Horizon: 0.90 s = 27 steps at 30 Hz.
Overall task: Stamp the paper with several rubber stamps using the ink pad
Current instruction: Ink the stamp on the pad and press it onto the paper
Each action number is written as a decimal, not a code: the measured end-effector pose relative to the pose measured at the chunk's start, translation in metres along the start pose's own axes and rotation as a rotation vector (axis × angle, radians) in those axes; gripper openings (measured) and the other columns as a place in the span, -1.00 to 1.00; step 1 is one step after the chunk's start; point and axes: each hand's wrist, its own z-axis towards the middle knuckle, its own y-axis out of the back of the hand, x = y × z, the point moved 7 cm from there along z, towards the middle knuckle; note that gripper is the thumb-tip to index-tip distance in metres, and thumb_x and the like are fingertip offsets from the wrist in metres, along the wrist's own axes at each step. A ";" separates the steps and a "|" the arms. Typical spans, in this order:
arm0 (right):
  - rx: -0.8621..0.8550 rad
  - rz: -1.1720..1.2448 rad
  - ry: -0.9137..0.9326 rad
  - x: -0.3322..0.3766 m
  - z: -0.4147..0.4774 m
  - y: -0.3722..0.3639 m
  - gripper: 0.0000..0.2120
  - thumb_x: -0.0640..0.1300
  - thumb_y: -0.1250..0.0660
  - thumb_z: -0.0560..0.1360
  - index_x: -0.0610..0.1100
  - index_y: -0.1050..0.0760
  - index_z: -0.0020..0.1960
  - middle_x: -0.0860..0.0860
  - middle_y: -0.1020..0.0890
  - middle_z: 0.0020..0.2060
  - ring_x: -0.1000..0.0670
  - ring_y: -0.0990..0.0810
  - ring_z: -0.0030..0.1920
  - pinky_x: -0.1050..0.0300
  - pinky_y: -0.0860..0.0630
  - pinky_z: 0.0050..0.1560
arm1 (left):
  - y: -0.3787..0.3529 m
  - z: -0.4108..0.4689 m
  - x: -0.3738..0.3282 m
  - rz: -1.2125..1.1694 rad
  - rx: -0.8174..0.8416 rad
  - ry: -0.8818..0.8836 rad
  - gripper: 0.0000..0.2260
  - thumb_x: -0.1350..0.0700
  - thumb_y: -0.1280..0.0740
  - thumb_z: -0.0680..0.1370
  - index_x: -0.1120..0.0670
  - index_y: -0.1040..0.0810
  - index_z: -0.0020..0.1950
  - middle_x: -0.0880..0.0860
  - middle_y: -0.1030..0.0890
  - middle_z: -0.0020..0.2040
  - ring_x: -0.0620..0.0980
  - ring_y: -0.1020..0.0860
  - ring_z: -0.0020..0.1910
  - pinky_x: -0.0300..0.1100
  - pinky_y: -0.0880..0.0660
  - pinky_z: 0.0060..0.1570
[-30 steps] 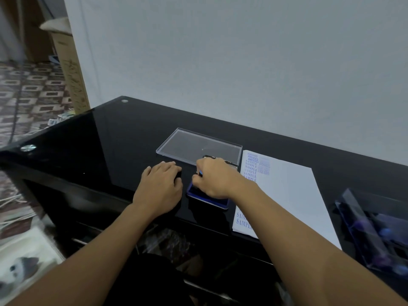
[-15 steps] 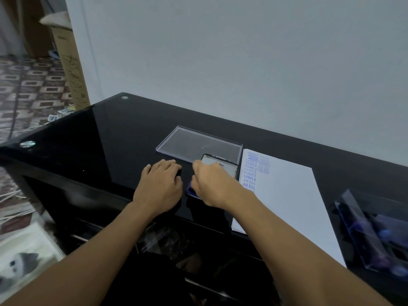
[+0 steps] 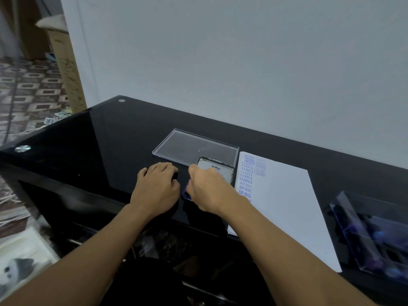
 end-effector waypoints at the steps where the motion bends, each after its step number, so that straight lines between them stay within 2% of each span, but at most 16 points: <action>1: -0.001 -0.007 0.005 0.001 0.000 0.000 -0.87 -0.16 -0.17 0.61 -0.12 -0.23 -0.06 -0.06 -0.30 -0.35 -0.10 -0.32 -0.38 0.09 -0.14 -0.46 | 0.000 0.000 0.000 0.001 -0.003 0.001 -0.70 0.10 -0.20 0.60 0.02 -0.51 0.31 -0.06 -0.46 0.40 -0.05 -0.33 0.44 0.07 -0.12 0.46; 5: -0.002 -0.015 0.020 0.003 -0.002 0.000 -0.91 -0.16 -0.14 0.63 -0.11 -0.24 -0.04 -0.06 -0.35 -0.31 -0.11 -0.37 -0.33 0.10 -0.24 -0.39 | 0.000 0.001 0.000 0.001 -0.008 0.003 -0.71 0.10 -0.20 0.58 0.01 -0.53 0.28 -0.07 -0.47 0.38 -0.05 -0.36 0.42 0.05 -0.15 0.44; 9: 0.008 0.045 -0.019 -0.001 -0.002 0.000 -0.89 -0.16 -0.17 0.61 -0.12 -0.24 -0.06 -0.05 -0.33 -0.33 -0.03 -0.31 -0.39 0.06 -0.20 -0.43 | -0.001 0.001 0.001 -0.008 -0.014 0.004 -0.72 0.11 -0.21 0.58 0.01 -0.53 0.27 -0.08 -0.47 0.38 -0.06 -0.34 0.42 0.07 -0.13 0.45; 13: 0.022 0.045 -0.027 -0.002 0.003 -0.001 -0.88 -0.17 -0.16 0.61 -0.10 -0.23 -0.07 -0.07 -0.36 -0.30 -0.11 -0.37 -0.34 0.08 -0.22 -0.42 | -0.001 0.001 0.001 -0.010 -0.022 -0.002 -0.72 0.11 -0.21 0.58 0.01 -0.53 0.28 -0.08 -0.47 0.38 -0.06 -0.34 0.43 0.07 -0.12 0.46; 15: 0.019 0.038 -0.022 -0.002 0.004 -0.001 -0.90 -0.16 -0.15 0.62 -0.10 -0.25 -0.05 -0.10 -0.42 -0.27 -0.09 -0.38 -0.34 0.08 -0.27 -0.38 | -0.001 0.001 0.001 -0.008 -0.020 -0.005 -0.72 0.10 -0.20 0.59 0.00 -0.52 0.28 -0.08 -0.47 0.38 -0.07 -0.34 0.43 0.07 -0.12 0.46; 24: -0.011 0.047 -0.010 0.001 -0.004 0.001 -0.87 -0.17 -0.17 0.61 -0.13 -0.23 -0.08 -0.07 -0.33 -0.34 -0.03 -0.30 -0.39 0.07 -0.17 -0.45 | -0.001 0.001 0.000 -0.007 -0.020 0.003 -0.70 0.09 -0.20 0.58 0.00 -0.51 0.30 -0.09 -0.46 0.39 -0.08 -0.33 0.43 0.06 -0.11 0.46; 27: -0.030 0.071 -0.023 0.001 -0.004 0.001 -0.89 -0.17 -0.15 0.61 -0.12 -0.24 -0.06 -0.07 -0.36 -0.32 -0.06 -0.33 -0.37 0.08 -0.21 -0.41 | -0.001 0.001 0.000 -0.008 -0.020 0.004 -0.70 0.09 -0.20 0.58 0.00 -0.51 0.29 -0.09 -0.46 0.38 -0.08 -0.33 0.42 0.06 -0.11 0.46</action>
